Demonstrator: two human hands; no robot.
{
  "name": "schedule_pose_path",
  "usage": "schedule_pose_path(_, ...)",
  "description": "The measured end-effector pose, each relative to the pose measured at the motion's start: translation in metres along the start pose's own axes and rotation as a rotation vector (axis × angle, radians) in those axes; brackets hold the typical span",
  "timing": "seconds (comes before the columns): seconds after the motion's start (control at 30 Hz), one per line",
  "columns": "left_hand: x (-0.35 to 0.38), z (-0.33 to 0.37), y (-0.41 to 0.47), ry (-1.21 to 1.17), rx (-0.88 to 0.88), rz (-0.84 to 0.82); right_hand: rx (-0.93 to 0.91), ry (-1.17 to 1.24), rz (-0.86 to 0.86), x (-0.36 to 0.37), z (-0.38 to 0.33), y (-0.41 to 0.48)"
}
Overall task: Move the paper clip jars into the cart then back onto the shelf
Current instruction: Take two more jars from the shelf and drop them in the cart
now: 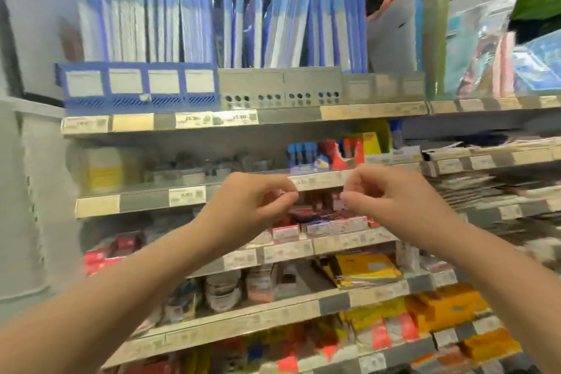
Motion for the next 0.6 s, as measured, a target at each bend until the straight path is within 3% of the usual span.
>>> schedule_pose_path(0.47,-0.014,-0.199,0.069,0.259,-0.318,0.153,-0.302,0.126,-0.158,0.16,0.081,0.214)
schedule_pose_path(0.6,-0.02,-0.238,0.078,0.307,-0.361,0.129,-0.348,0.164,-0.225,0.197,0.085,0.259)
Point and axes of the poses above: each hand's wrist, its own y-axis towards the middle knuckle, its own x-axis out of the palm, z = x × y, the point moved 2 cm from there along y, towards the middle knuckle, and after that the axes turned 8 degrees about -y, right-handed, at the moved point
